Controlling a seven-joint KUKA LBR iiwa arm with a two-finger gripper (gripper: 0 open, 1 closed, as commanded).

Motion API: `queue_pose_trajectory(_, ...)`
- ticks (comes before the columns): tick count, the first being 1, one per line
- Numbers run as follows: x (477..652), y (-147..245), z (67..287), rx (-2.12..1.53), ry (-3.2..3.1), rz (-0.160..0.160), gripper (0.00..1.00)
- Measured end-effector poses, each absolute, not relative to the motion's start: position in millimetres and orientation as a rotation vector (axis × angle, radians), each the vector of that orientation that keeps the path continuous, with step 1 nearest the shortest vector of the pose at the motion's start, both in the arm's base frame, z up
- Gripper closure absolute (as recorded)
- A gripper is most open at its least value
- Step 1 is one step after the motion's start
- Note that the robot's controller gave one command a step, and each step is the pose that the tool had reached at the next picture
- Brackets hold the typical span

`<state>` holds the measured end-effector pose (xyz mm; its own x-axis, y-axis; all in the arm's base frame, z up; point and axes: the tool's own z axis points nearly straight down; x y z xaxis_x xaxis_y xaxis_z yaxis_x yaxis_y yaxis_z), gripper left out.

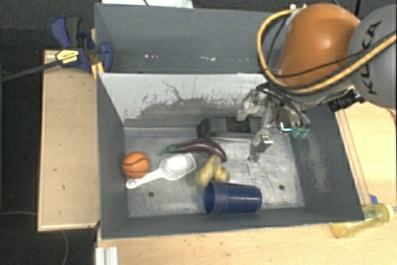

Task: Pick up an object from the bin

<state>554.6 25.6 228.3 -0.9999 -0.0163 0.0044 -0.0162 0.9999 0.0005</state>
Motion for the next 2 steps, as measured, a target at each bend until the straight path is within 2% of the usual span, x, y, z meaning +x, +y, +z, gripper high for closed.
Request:
queue_pose_trajectory(1,556.1,25.4,232.0,0.024,-3.145,-0.001,0.00)
queue_pose_trajectory(2,548.7,30.7,197.5,0.152,-3.145,-0.001,0.00)
